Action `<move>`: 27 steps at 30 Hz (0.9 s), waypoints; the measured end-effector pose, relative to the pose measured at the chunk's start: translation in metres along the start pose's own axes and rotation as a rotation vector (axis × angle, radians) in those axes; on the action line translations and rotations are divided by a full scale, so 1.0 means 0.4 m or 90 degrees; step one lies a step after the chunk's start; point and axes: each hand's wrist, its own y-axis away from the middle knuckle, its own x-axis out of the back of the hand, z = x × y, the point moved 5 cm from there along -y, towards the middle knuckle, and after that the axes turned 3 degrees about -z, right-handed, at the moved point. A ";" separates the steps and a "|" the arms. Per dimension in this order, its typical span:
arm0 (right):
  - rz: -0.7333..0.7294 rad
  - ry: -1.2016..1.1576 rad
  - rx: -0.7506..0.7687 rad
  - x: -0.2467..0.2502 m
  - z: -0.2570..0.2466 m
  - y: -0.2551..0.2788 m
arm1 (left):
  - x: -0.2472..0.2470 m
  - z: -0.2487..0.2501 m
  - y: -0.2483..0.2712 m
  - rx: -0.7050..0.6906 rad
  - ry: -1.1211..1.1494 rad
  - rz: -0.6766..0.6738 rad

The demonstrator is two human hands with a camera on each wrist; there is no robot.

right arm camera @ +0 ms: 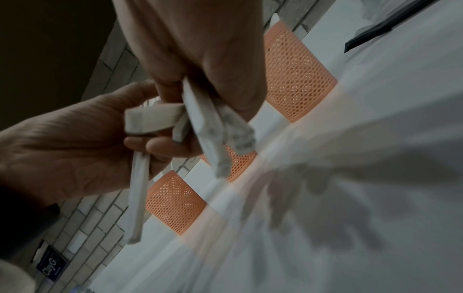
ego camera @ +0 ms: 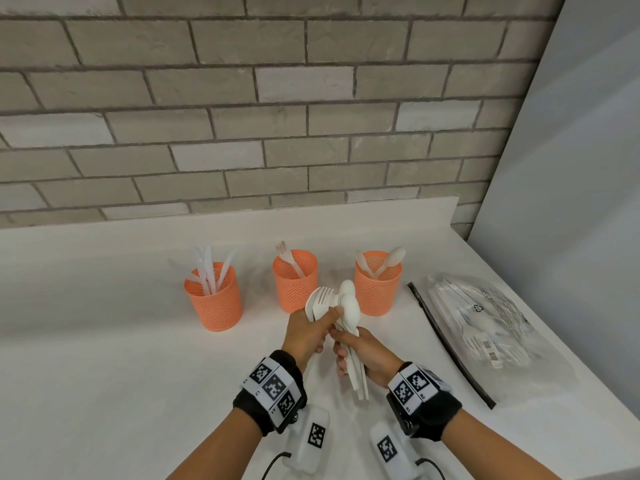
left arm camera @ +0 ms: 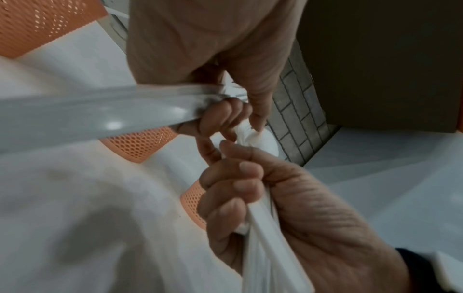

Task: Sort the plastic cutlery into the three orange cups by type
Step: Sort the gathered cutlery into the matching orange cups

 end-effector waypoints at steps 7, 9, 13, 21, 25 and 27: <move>-0.055 -0.032 -0.010 -0.004 -0.005 0.009 | 0.005 0.001 -0.007 -0.039 -0.060 0.046; -0.051 -0.047 -0.005 -0.002 -0.007 0.007 | 0.011 0.008 -0.008 -0.059 -0.056 0.086; -0.012 -0.059 0.008 0.007 -0.011 -0.002 | 0.030 0.012 -0.018 -0.052 -0.006 0.141; -0.034 -0.014 0.011 -0.004 -0.022 -0.006 | -0.004 -0.005 -0.009 0.012 0.101 -0.002; 0.013 -0.013 0.011 0.015 -0.021 -0.014 | -0.014 0.003 -0.008 0.018 0.076 -0.001; 0.048 -0.035 0.015 0.033 -0.022 -0.020 | -0.023 0.007 0.000 0.019 0.054 -0.016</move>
